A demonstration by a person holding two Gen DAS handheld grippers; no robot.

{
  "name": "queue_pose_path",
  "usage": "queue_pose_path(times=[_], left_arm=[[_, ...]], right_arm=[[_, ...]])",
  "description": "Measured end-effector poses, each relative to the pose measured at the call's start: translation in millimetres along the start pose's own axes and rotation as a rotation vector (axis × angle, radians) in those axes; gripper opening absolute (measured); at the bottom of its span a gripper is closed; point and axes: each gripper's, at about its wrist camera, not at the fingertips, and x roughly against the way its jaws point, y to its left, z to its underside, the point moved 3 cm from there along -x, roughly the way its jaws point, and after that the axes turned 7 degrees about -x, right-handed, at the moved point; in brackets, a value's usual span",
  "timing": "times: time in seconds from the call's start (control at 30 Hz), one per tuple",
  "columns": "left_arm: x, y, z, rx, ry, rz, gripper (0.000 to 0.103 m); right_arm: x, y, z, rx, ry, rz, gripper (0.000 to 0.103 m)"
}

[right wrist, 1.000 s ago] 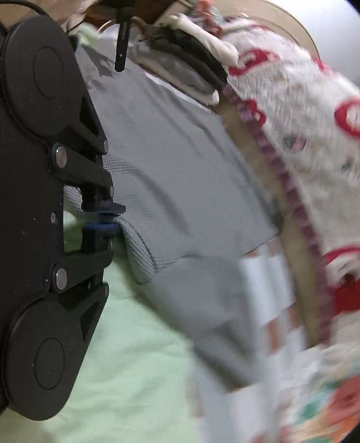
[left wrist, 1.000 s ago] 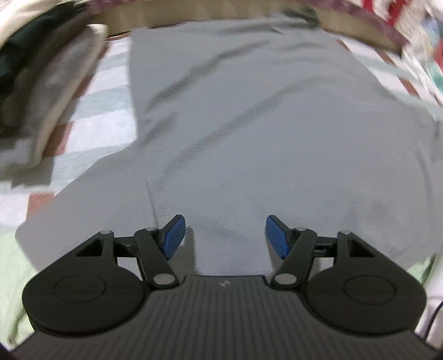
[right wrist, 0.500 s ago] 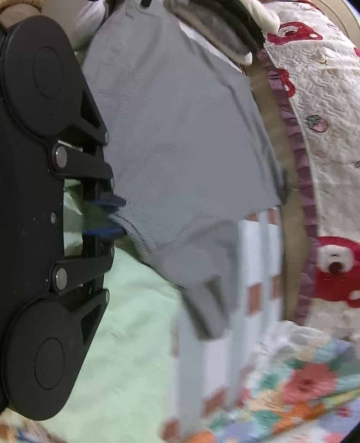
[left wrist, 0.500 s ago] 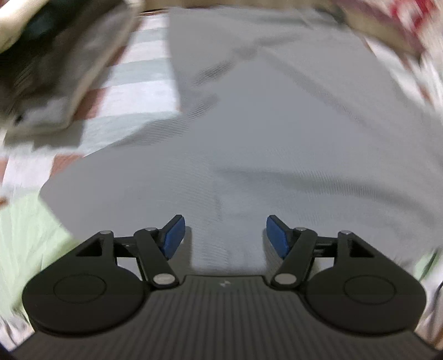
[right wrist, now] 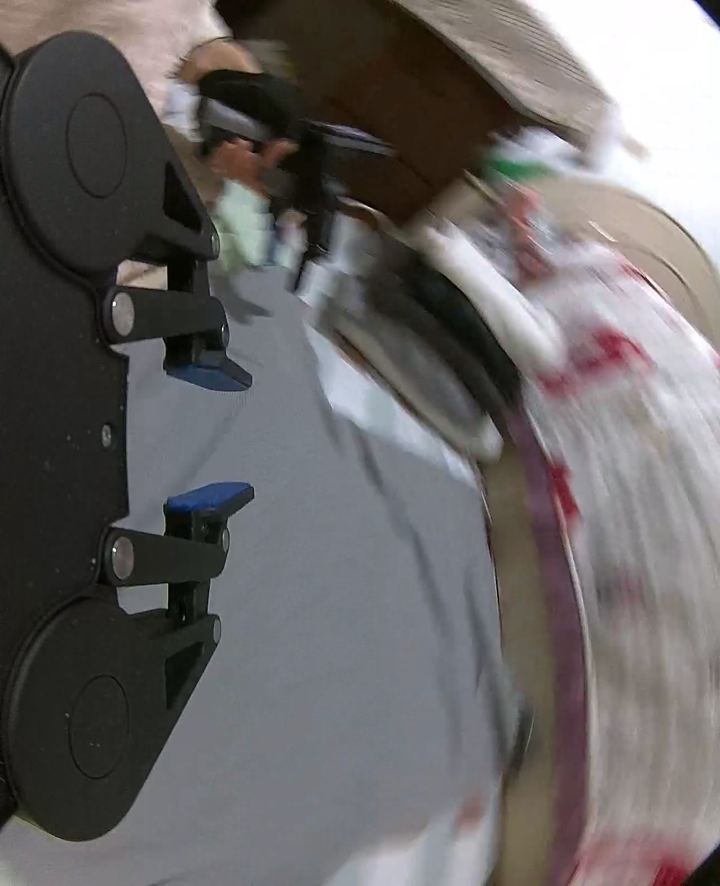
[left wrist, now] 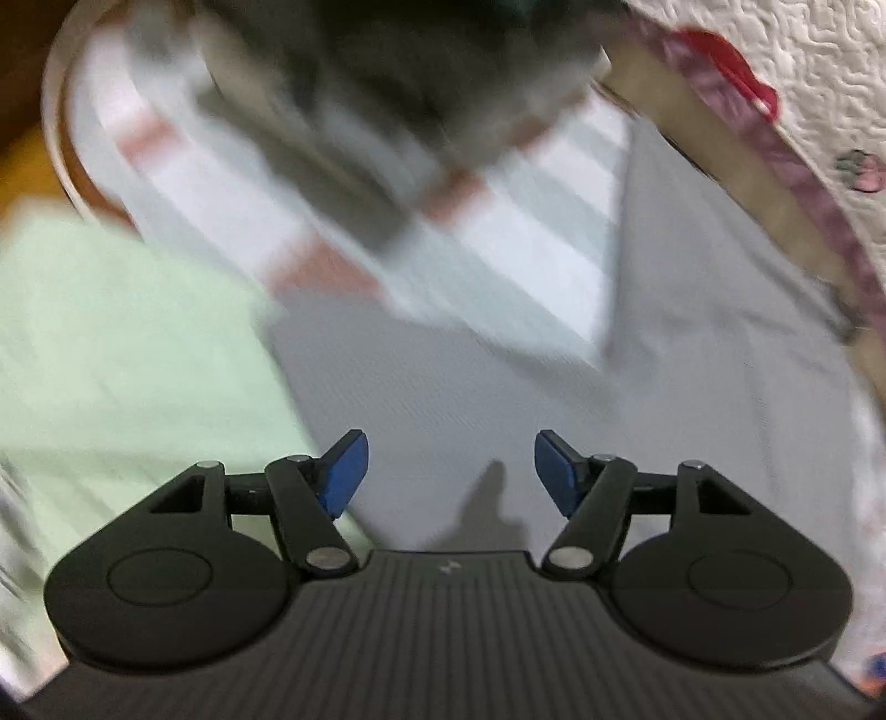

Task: Fold clothes
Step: 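Release the shirt with the right gripper and move both grippers over the shirt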

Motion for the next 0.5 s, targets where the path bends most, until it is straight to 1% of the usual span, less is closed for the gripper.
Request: queue_pose_path(times=[0.03,0.07,0.1,0.13,0.23,0.27,0.3,0.37,0.43,0.5], left_arm=[[3,5,-5,-0.023,-0.034,-0.046,0.067],[5,11,-10,-0.043,-0.057,-0.084,0.071],[2,21,-12,-0.048,-0.035,-0.087,0.077],[-1,30,-13,-0.046,-0.008,-0.085,0.078],[-24,53,-3,0.055,0.133,-0.003,0.08],[-31,57,1,0.092,0.162,0.03,0.08],[-36,60,5,0.127,0.167,0.055,0.08],[-44,63,5,0.162,0.135,0.075,0.08],[-53,61,1,0.166,0.123,0.074,0.078],[-59,55,-8,0.167,0.088,0.116,0.077]], right_arm=[[-21,9,-11,0.058,0.054,-0.019,0.043],[-43,18,-21,0.116,0.108,-0.038,0.043],[-62,24,-30,0.143,0.146,-0.063,0.043],[-80,29,-37,0.137,0.183,-0.094,0.043],[-128,54,-46,0.127,0.297,-0.202,0.044],[-142,65,-44,0.143,0.331,-0.222,0.044],[-157,81,-37,0.172,0.371,-0.235,0.045],[-180,104,-23,0.245,0.43,-0.24,0.046],[-198,125,-5,0.339,0.475,-0.217,0.046],[-211,142,9,0.421,0.502,-0.196,0.048]])
